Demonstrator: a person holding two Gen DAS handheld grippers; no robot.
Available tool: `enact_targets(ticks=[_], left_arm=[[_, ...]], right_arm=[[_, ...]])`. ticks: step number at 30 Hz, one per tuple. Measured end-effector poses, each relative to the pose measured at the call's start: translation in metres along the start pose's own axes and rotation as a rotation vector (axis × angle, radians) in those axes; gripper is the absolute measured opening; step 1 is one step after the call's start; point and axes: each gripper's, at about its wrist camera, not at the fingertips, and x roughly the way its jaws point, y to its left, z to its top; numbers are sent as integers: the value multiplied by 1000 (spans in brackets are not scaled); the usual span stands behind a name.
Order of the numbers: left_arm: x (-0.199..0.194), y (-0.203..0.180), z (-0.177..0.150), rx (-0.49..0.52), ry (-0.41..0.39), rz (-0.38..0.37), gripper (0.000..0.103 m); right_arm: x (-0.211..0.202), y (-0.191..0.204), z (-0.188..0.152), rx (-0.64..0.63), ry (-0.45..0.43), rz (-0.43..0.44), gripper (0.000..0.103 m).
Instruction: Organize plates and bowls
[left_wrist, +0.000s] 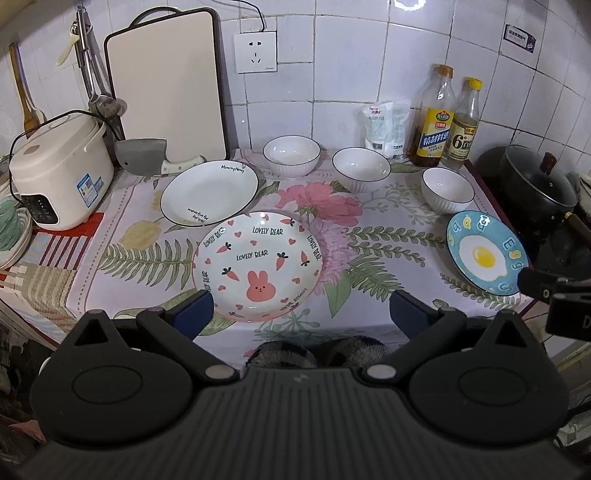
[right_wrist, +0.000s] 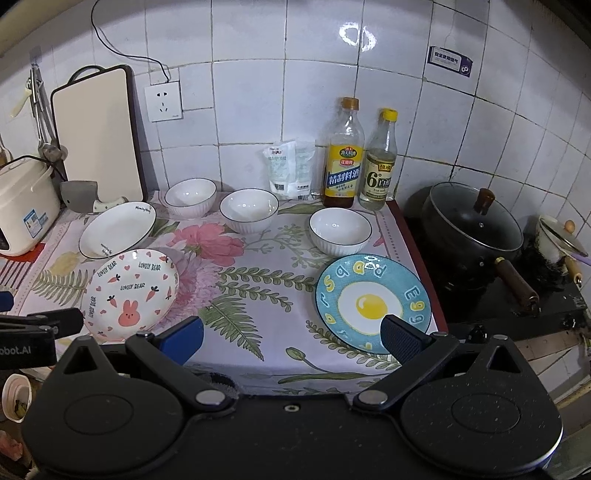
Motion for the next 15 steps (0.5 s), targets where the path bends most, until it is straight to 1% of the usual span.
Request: enact_targets(ticks=[4,8,15], left_arm=[[0,1,-1,3,4,-1,103],[3,1,-3,7,9,-2,103],[5,-2,-6,22,-12,1,103]], right_arm=[[-2,1,-2,-9,-14,6,103],[-4,0,-5,-27,-40,-11,103],[-6,-3,-8,-20,-66,-2,103]])
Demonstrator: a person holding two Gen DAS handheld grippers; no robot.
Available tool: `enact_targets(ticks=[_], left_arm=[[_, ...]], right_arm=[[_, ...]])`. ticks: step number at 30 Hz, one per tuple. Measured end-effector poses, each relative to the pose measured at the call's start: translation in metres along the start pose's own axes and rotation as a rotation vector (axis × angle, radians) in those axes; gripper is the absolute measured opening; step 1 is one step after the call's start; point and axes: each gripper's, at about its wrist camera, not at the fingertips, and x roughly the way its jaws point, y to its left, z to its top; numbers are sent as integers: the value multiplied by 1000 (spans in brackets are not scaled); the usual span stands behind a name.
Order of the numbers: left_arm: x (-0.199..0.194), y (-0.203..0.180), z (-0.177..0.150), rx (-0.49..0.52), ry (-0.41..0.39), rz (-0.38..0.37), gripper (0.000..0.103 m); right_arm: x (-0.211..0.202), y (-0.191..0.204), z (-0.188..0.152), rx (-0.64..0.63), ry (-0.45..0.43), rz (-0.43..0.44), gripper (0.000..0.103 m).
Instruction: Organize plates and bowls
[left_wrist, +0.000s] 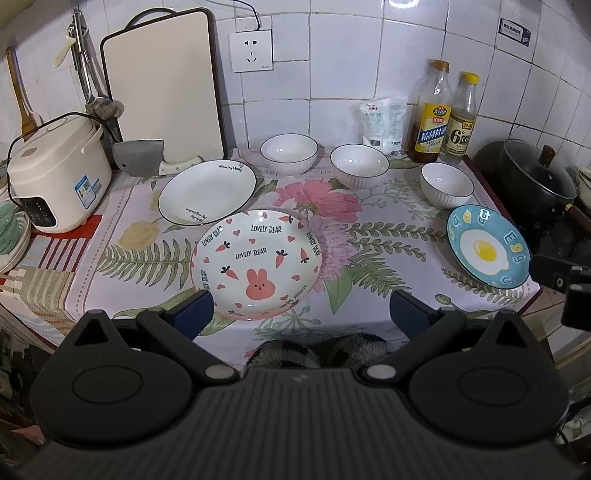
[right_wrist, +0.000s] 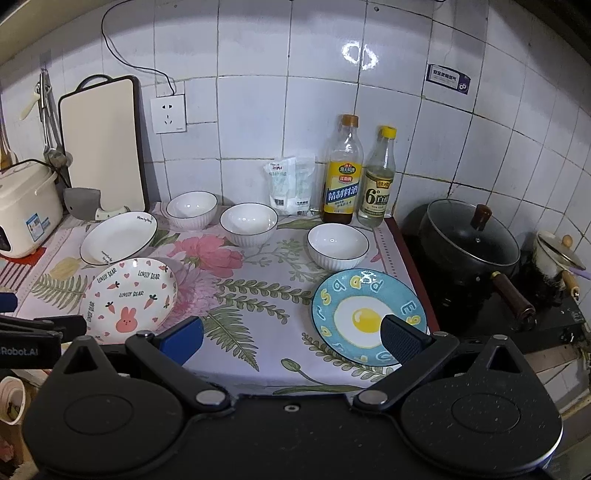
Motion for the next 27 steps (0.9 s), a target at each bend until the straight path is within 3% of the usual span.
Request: enact_targets(ticks=[9,27], left_arm=[[-3,-1,-1,18,-33,1,103],[-5,6,-3,5,-16,-5,103]], right_arm=[[0,-3,-2,6,-9,-4,103],[4,-2,-4,-18,12,-15,103]])
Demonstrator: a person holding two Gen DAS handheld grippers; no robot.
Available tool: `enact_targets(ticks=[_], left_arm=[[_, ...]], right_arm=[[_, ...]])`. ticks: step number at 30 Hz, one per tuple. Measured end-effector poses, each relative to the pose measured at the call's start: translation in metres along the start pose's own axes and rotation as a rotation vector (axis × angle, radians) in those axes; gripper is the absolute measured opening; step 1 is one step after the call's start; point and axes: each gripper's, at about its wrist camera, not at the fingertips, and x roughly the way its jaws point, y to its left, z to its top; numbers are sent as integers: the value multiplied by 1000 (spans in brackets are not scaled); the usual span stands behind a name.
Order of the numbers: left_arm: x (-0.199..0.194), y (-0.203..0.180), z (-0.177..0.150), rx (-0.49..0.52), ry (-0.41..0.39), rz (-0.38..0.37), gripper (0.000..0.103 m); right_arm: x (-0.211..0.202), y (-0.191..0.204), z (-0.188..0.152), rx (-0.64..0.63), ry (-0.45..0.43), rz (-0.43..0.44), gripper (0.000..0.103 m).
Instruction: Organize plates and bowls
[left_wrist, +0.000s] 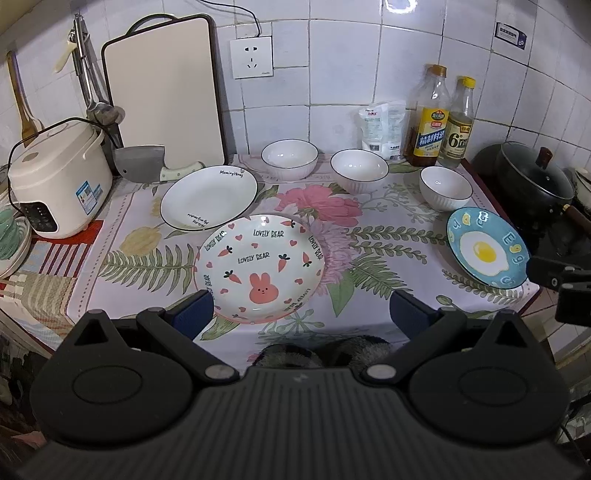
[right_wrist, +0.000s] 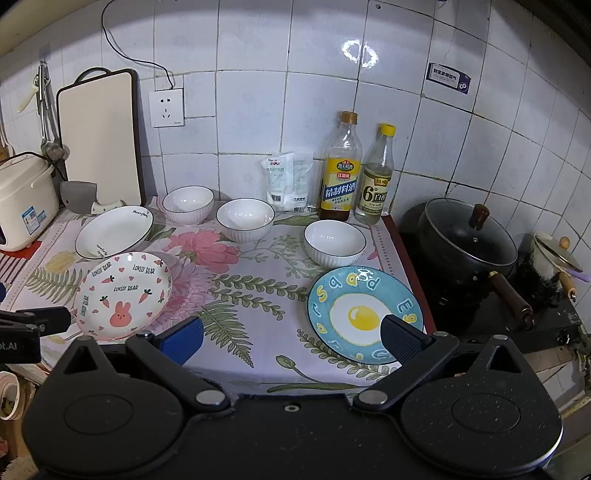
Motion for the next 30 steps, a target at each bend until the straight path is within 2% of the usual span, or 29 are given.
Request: enact_targets(ticks=[6,10,13,15,17,21,25,30], left_arm=[[5,4,0,-11,10,4,103],[11,14,-1,-40,2,-3,103],[14,31,-2,-92,-34,-24,103],[16,43,-2,-114,-42,-42,102],[20,53,-2,-129,-51,-28,102],[43,72,-4,-135,-53,29,101],[82,95,-11,-202,-25,52,99],[129,112,-23,-207,2,82,95]], right_arm=[[3,0,0,8,5,6,103],[11,2,-2,44,-33,60,103],[19,8,-4,49,-114,137,103],[27,11,-6,53,-189,241,103],[37,14,-8,72,-226,325,103],[67,37,-6,75,-209,363,103],[100,61,-9,39,-168,421,103],[136,92,-16,-55,-160,459,103]])
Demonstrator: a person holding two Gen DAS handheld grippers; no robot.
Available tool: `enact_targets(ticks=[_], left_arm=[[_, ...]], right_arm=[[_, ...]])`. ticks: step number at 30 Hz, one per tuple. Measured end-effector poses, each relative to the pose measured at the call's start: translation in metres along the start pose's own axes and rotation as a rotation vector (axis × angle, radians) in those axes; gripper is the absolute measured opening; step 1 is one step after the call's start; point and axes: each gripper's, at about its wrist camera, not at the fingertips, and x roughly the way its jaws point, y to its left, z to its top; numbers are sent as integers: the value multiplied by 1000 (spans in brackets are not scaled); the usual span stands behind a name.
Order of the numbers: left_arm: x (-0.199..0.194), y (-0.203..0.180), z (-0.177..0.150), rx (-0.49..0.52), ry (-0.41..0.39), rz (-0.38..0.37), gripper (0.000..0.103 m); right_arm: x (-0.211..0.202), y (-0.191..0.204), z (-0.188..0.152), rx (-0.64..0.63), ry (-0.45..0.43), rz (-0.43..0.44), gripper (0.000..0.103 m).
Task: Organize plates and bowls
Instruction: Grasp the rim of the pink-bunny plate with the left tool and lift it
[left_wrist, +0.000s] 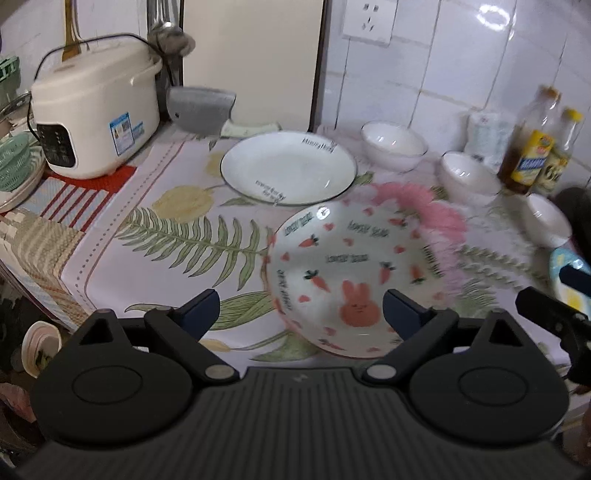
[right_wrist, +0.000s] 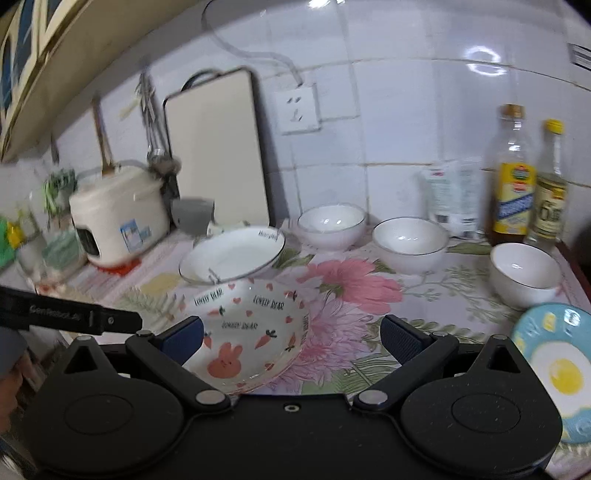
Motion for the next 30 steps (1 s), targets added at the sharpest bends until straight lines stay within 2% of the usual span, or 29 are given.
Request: enact_targets(ticks=[4,6,9,13,16,18,20,23,24,26,30], left_arm=[[28,9,-5,-13,-2,-6,92],[41,15,-6,-22,-5,-2,92],[62,19,-7,-25,39,14,92],[84,22,-5,-26,88,2,92],[93,23,-6,-37,95,4,91],[97,22,-7,-46,98,-4,84],[100,22,-7,-51,110,-21,66],[106,22,-8,-62,137,-40,51],[107,21,-9,-57,132,-37,50],[106,18,-11,-41,118,-48,36],[106,17,-10,-45,116,-56,36]], right_arm=[[34,-2,-8,32,62,42,103],[51,-6,-11,75,98,61,97],[73,-13,-16,152,142,91,97],[99,-19,-21,204,176,80,97],[113,-23,-25,236,205,71,88],[119,-24,-28,241,219,58,78],[122,-22,-29,235,233,63,67],[125,-21,-32,217,238,64,60],[125,-20,-33,213,232,62,54],[126,-21,-33,209,227,60,49],[129,-12,-34,126,215,45,48]])
